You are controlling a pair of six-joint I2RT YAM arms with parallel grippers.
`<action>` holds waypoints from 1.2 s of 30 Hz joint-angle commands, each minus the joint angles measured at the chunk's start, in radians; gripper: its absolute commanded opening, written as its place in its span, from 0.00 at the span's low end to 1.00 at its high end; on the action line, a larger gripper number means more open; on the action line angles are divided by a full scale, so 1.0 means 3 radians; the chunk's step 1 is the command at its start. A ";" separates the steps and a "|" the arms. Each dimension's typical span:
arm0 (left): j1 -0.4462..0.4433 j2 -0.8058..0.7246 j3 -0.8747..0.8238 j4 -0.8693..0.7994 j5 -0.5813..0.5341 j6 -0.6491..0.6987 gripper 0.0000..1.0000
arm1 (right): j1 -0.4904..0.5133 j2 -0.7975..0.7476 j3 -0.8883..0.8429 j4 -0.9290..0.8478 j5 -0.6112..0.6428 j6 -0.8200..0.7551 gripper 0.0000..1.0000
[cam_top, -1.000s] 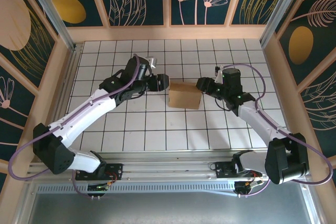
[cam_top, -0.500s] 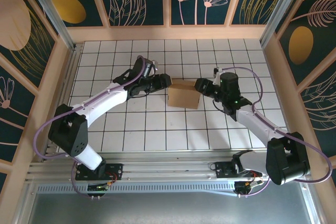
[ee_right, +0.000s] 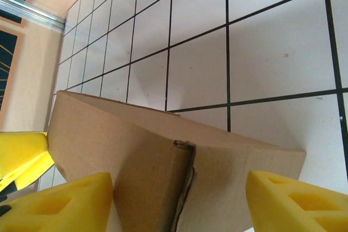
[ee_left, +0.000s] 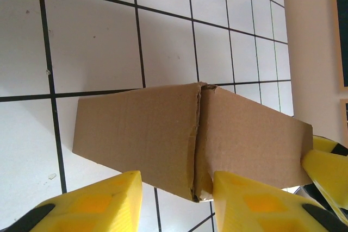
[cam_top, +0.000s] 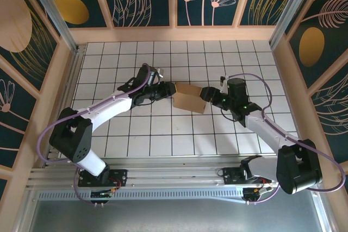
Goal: Fold the paper box
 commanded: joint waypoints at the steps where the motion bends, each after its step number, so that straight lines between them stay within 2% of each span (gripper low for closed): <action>1: -0.0008 0.0017 -0.0067 -0.0109 -0.0072 0.0011 0.39 | -0.0028 -0.0040 -0.0185 -0.0026 0.0005 0.0031 0.58; 5: -0.0005 0.0022 -0.0155 -0.0116 -0.0158 0.0036 0.37 | -0.0025 0.0076 -0.0383 0.0054 0.0056 -0.0124 0.52; 8: -0.0008 -0.0012 -0.0238 -0.0059 0.0003 0.0059 0.36 | 0.0022 0.0054 -0.0341 0.0049 -0.0073 -0.0156 0.47; 10: -0.0010 -0.0092 -0.0319 -0.0046 0.0094 0.0049 0.36 | 0.0129 -0.0020 -0.0307 -0.0005 0.0003 -0.0202 0.44; 15: -0.0012 -0.0500 -0.0624 -0.0236 0.0157 0.0087 0.34 | 0.0567 -0.0404 -0.0475 -0.0212 0.0350 -0.0076 0.43; 18: -0.0009 -0.0712 -0.0739 -0.0474 0.0201 0.0165 0.35 | 0.0967 -0.0676 -0.0688 -0.0197 0.0540 0.0149 0.43; 22: -0.0024 -0.0922 -0.1026 -0.0602 0.0253 0.0133 0.35 | 0.1296 -0.0767 -0.0914 -0.0322 0.0735 0.0404 0.45; 27: -0.0042 -0.1337 -0.1354 -0.0707 0.0254 0.0116 0.38 | 0.1327 -0.0890 -0.0953 -0.0555 0.0879 0.0735 0.51; 30: -0.0042 -0.1487 -0.1312 -0.0783 0.0115 0.0239 0.47 | 0.1329 -0.1122 -0.1005 -0.0475 0.1074 0.1256 0.53; 32: -0.0043 -0.1371 -0.1215 -0.0742 -0.0125 0.0343 0.50 | 0.1300 -0.1284 -0.1118 -0.0335 0.1203 0.1684 0.54; 36: -0.0043 -0.0821 -0.0928 -0.0374 -0.0182 0.0416 0.51 | 0.1135 -0.1172 -0.1147 -0.0008 0.1344 0.1699 0.57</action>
